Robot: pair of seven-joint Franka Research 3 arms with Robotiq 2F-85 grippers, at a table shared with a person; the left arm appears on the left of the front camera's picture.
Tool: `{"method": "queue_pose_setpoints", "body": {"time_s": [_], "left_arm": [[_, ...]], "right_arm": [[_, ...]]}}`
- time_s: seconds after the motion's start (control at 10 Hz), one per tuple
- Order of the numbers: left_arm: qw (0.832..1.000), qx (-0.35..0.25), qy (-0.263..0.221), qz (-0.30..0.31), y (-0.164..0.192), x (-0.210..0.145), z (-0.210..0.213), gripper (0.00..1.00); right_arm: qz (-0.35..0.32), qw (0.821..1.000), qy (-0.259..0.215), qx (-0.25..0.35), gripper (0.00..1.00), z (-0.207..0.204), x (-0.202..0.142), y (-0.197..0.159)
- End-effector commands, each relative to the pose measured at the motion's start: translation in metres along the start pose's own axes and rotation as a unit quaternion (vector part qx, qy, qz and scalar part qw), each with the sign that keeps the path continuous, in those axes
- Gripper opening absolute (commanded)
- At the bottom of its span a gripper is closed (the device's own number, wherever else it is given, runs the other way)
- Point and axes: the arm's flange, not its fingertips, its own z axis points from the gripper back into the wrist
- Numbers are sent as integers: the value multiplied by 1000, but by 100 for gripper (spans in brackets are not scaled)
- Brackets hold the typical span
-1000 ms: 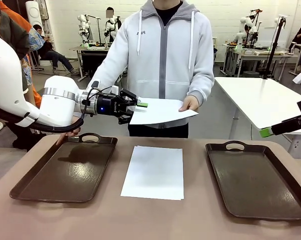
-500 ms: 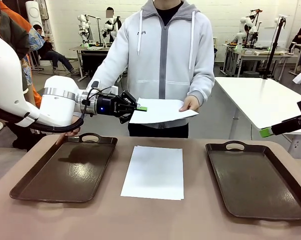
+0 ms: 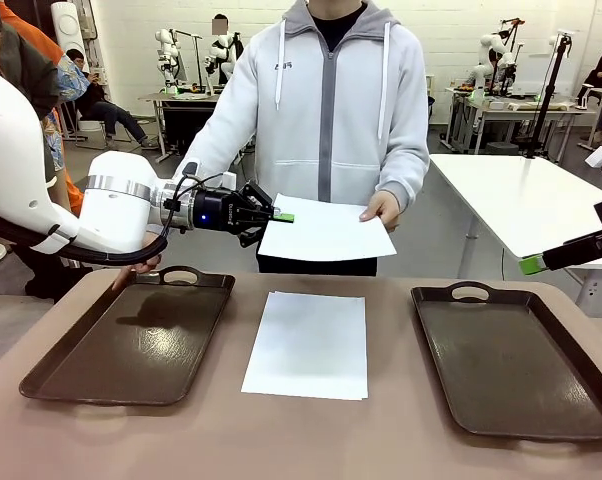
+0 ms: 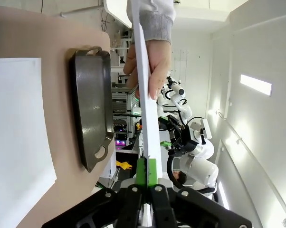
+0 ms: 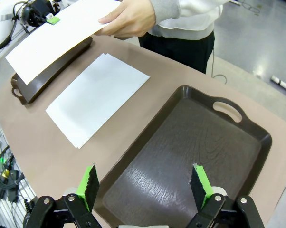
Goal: Sort the A4 documents.
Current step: Receive the A4 Paper, then place the A4 Paper in the designated Handle tray.
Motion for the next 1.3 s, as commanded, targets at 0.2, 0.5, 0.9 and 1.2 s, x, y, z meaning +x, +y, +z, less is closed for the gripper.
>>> {"method": "queue_pose_setpoints", "body": {"time_s": [0.2, 0.5, 0.9, 1.2], "left_arm": [[1000, 0, 0, -6, 0, 0, -1, 0], [1000, 0, 0, -6, 0, 0, -1, 0], [1000, 0, 0, -6, 0, 0, -1, 0], [1000, 0, 0, -6, 0, 0, -1, 0]], "right_arm": [[-3, 1000, -5, 9, 100, -1, -1, -1], [-3, 1000, -5, 9, 100, -1, -1, -1], [-3, 1000, -5, 9, 100, -1, -1, -1], [-3, 1000, -5, 9, 100, -1, -1, -1]]}}
